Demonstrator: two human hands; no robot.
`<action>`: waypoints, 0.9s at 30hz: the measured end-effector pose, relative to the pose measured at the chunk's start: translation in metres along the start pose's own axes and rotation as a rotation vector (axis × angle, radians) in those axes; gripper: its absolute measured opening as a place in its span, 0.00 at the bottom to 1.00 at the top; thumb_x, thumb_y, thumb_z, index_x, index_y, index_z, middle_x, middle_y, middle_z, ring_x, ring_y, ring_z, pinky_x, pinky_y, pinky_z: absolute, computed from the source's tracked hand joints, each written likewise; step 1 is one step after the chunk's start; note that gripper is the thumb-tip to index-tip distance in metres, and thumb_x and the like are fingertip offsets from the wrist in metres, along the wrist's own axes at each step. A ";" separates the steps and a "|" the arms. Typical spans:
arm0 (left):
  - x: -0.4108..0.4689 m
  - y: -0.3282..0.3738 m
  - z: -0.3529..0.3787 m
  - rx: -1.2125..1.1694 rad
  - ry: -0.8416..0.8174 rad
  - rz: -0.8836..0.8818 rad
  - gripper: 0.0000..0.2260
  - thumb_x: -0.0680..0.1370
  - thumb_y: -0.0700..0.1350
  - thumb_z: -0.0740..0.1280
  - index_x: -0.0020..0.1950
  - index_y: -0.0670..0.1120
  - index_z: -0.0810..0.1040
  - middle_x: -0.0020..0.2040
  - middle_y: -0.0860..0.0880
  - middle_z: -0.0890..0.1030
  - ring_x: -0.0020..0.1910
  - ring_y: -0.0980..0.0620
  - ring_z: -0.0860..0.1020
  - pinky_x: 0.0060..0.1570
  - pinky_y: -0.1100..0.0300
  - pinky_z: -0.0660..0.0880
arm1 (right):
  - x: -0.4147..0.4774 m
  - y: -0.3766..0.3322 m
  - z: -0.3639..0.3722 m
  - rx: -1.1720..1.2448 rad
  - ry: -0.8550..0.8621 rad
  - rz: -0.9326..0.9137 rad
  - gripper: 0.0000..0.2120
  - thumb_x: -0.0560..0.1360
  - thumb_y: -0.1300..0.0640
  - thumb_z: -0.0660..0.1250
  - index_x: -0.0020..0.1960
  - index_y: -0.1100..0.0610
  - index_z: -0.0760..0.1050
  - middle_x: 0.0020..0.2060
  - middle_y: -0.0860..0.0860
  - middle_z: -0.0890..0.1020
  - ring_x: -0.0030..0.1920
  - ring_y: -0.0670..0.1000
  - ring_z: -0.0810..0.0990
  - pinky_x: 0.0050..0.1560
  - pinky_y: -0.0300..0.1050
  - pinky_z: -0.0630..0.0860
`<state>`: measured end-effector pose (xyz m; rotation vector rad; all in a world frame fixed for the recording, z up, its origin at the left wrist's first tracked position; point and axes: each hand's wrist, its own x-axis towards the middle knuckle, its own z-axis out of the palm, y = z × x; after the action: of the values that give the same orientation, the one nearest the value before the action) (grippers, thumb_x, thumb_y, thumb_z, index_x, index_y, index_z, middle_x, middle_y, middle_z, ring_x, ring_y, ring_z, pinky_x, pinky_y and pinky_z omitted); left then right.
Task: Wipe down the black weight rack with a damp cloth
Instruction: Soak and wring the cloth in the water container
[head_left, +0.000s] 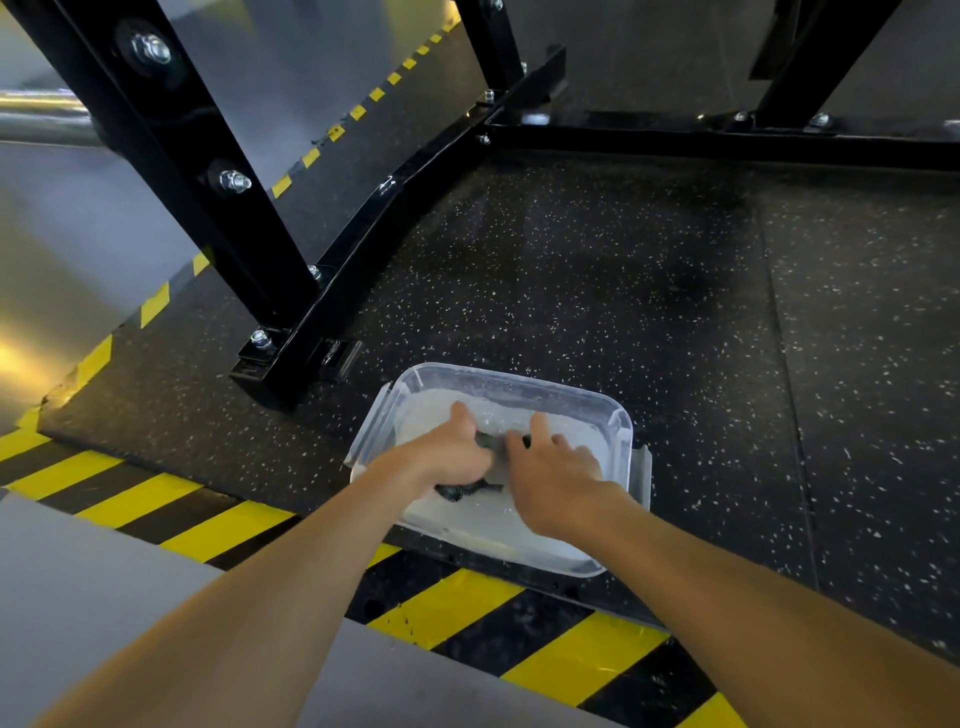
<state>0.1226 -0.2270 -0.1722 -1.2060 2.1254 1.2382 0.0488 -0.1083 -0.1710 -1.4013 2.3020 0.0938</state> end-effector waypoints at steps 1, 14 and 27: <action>0.002 -0.002 0.004 0.128 0.005 0.011 0.32 0.81 0.45 0.62 0.79 0.47 0.46 0.67 0.39 0.73 0.59 0.44 0.77 0.51 0.50 0.77 | -0.002 0.001 0.002 -0.135 -0.012 -0.037 0.26 0.78 0.60 0.61 0.74 0.57 0.60 0.71 0.59 0.57 0.65 0.60 0.67 0.60 0.56 0.68; -0.004 0.006 0.015 -0.398 -0.027 -0.143 0.12 0.82 0.37 0.57 0.56 0.37 0.79 0.48 0.39 0.81 0.49 0.41 0.80 0.33 0.57 0.70 | 0.022 -0.017 -0.001 1.276 -0.014 0.451 0.08 0.78 0.62 0.61 0.54 0.64 0.75 0.41 0.58 0.78 0.35 0.54 0.75 0.29 0.41 0.70; -0.008 0.000 0.004 0.095 0.016 0.064 0.20 0.79 0.44 0.67 0.65 0.45 0.60 0.49 0.45 0.75 0.42 0.49 0.75 0.32 0.58 0.72 | 0.000 -0.004 0.002 -0.064 -0.004 0.014 0.20 0.79 0.54 0.59 0.71 0.56 0.65 0.69 0.58 0.61 0.67 0.61 0.64 0.64 0.58 0.63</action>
<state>0.1270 -0.2203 -0.1689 -1.1201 2.2238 1.1437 0.0528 -0.1098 -0.1722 -1.4148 2.3242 0.1757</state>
